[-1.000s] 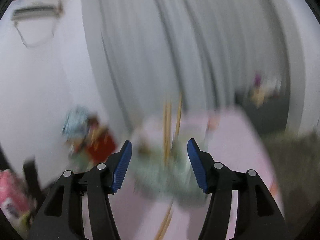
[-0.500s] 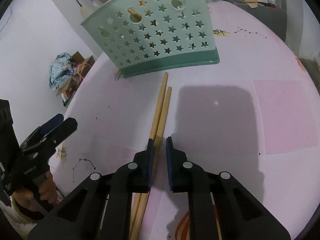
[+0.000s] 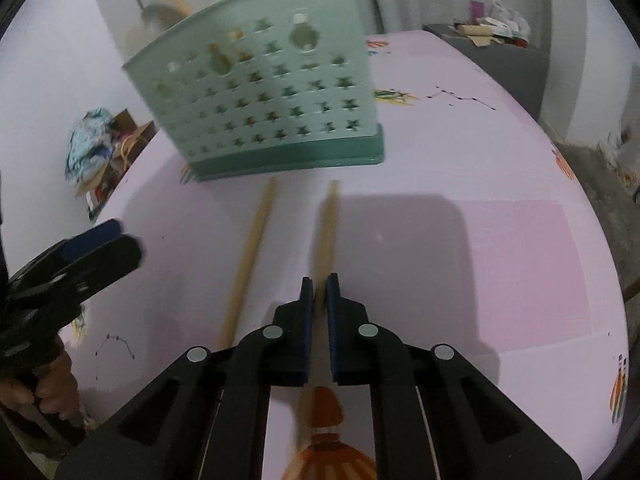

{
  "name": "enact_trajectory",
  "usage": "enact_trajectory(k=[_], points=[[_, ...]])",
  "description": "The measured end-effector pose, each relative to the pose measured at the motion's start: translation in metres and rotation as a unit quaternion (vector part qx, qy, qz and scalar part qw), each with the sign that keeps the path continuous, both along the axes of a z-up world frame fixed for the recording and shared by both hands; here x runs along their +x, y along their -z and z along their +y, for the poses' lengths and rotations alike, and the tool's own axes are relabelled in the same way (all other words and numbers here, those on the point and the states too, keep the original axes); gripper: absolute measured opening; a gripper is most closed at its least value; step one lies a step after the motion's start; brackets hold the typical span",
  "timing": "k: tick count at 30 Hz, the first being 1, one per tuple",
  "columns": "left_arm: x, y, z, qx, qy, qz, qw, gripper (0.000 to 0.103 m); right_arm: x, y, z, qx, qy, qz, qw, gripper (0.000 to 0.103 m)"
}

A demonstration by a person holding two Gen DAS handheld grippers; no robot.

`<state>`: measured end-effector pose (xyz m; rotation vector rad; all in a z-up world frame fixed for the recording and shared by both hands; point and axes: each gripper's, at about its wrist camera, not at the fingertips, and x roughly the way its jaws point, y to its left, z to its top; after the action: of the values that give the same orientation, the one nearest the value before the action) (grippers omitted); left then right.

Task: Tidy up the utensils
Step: 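Grasp a loose wooden chopstick with the right gripper while the left gripper grasps another, then lift both held chopsticks up over the green basket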

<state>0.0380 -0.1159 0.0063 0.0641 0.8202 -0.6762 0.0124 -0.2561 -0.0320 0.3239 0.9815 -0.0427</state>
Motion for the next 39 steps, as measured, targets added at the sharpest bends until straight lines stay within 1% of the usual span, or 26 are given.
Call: enact_trajectory(k=[2, 4, 5, 8, 10, 11, 12, 14, 17, 19, 21, 25, 30, 31, 34, 36, 38, 39], points=[[0.007, 0.003, -0.016, 0.005, 0.023, 0.013, 0.9996, 0.056, 0.001, 0.001, -0.003, 0.01, 0.004, -0.003, 1.0, 0.006], [0.012, 0.008, -0.035, 0.021, 0.051, 0.027, 0.9981, 0.049, 0.003, 0.002, -0.002, 0.014, 0.005, -0.006, 1.0, 0.006], [0.014, 0.013, -0.048, 0.037, 0.068, 0.033, 0.9964, 0.046, 0.003, 0.003, -0.002, 0.014, 0.005, -0.007, 1.0, 0.006], [0.009, 0.025, -0.07, 0.083, 0.098, 0.032, 0.9912, 0.035, -0.001, 0.004, -0.007, 0.018, 0.007, -0.011, 1.0, 0.006], [-0.002, 0.03, -0.084, 0.127, 0.114, -0.013, 0.9853, 0.033, -0.004, 0.004, -0.008, 0.022, 0.007, -0.013, 1.0, 0.006], [-0.009, 0.031, -0.089, 0.145, 0.122, -0.036, 0.9812, 0.029, -0.005, 0.005, -0.009, 0.024, 0.007, -0.014, 1.0, 0.006], [-0.012, 0.031, -0.09, 0.149, 0.128, -0.043, 0.9795, 0.027, -0.007, 0.005, -0.01, 0.024, 0.005, -0.015, 1.0, 0.006], [-0.014, 0.03, -0.089, 0.154, 0.132, -0.045, 0.9782, 0.014, -0.01, 0.005, -0.013, 0.025, 0.003, -0.016, 1.0, 0.006], [-0.016, 0.029, -0.082, 0.162, 0.134, -0.052, 0.9762, 0.008, -0.013, 0.006, -0.014, 0.027, -0.001, -0.017, 0.999, 0.006], [-0.017, 0.028, -0.07, 0.164, 0.135, -0.046, 0.9761, 0.005, -0.016, 0.006, -0.015, 0.029, -0.005, -0.016, 0.999, 0.006], [-0.018, 0.026, -0.058, 0.162, 0.133, -0.035, 0.977, 0.005, -0.02, 0.005, -0.015, 0.033, -0.008, -0.016, 0.999, 0.006], [-0.016, 0.024, -0.028, 0.144, 0.125, 0.01, 0.9816, 0.005, -0.029, 0.004, -0.014, 0.04, -0.015, -0.007, 0.999, 0.006], [-0.015, 0.024, -0.006, 0.127, 0.123, 0.041, 0.9834, 0.006, -0.033, 0.001, -0.009, 0.042, -0.032, 0.01, 0.999, 0.006], [-0.014, 0.022, -0.005, 0.121, 0.124, 0.043, 0.984, 0.007, -0.032, 0.001, -0.008, 0.039, -0.035, 0.012, 0.999, 0.007], [-0.006, 0.016, -0.01, 0.105, 0.124, 0.045, 0.9857, 0.019, -0.026, -0.002, -0.005, 0.028, -0.047, 0.018, 0.998, 0.008], [0.0, 0.013, -0.015, 0.1, 0.126, 0.049, 0.9858, 0.019, -0.021, -0.005, -0.004, 0.024, -0.052, 0.017, 0.998, 0.009], [0.007, 0.015, -0.023, 0.106, 0.128, 0.054, 0.9846, 0.019, -0.015, -0.007, -0.002, 0.015, -0.057, 0.015, 0.998, 0.012], [0.009, 0.016, -0.026, 0.111, 0.131, 0.056, 0.9836, 0.019, -0.011, -0.008, -0.001, 0.01, -0.06, 0.015, 0.998, 0.015]])
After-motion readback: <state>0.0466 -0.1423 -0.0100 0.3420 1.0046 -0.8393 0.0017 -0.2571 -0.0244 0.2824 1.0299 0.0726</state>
